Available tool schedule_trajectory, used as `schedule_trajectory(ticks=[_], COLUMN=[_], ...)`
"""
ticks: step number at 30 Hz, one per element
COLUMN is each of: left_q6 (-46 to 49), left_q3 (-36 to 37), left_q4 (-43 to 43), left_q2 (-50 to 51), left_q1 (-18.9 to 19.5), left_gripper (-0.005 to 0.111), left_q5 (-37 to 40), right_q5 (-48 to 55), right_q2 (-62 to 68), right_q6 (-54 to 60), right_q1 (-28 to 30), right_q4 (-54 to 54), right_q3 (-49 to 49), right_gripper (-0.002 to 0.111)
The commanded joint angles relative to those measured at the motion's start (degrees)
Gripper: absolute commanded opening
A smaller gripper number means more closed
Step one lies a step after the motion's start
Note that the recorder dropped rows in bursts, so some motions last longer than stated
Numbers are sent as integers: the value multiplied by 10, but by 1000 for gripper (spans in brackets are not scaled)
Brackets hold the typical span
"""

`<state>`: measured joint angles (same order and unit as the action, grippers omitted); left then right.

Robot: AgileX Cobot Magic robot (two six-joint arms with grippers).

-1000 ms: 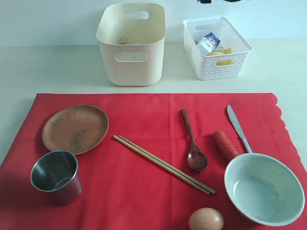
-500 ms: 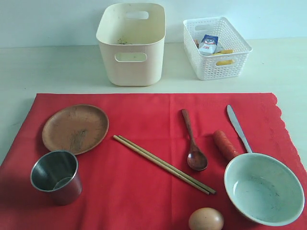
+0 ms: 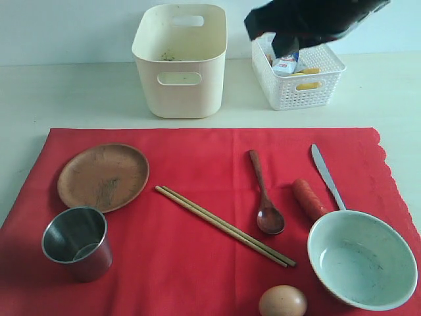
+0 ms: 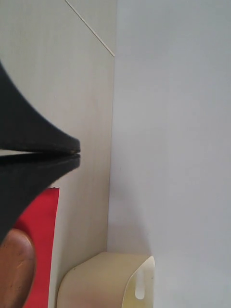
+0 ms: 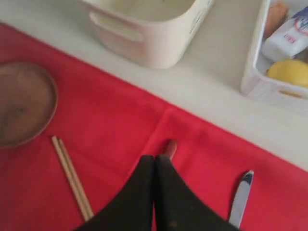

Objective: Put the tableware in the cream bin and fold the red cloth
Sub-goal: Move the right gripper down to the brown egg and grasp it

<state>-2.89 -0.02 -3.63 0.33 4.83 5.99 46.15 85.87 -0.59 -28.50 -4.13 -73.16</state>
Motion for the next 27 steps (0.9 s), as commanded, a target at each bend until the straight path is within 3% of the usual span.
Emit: schedule_trajectory(ticks=[1, 10, 12, 18, 20, 27], left_q6=[2, 2, 2, 2, 2, 2], left_q3=[0, 0, 0, 0, 0, 0], left_q4=[-1, -1, -1, -1, -1, -1], left_q2=[-3, -3, -3, -3, -3, -3], left_q1=[-4, -4, -4, -4, -4, -4], left_gripper=[3, 3, 3, 3, 3, 3], left_q5=[-1, -1, -1, -1, -1, -1], right_q5=[29, 46, 45, 15, 19, 19], right_q2=[-18, -19, -19, 2, 24, 71], right_q6=[23, 37, 2, 6, 6, 30], right_q1=[-46, -176, -197, -245, -245, -245], right_q4=[0, 22, 32, 31, 31, 31], right_q3=[58, 197, 220, 271, 271, 271], right_gripper=[0, 0, 7, 58, 67, 71])
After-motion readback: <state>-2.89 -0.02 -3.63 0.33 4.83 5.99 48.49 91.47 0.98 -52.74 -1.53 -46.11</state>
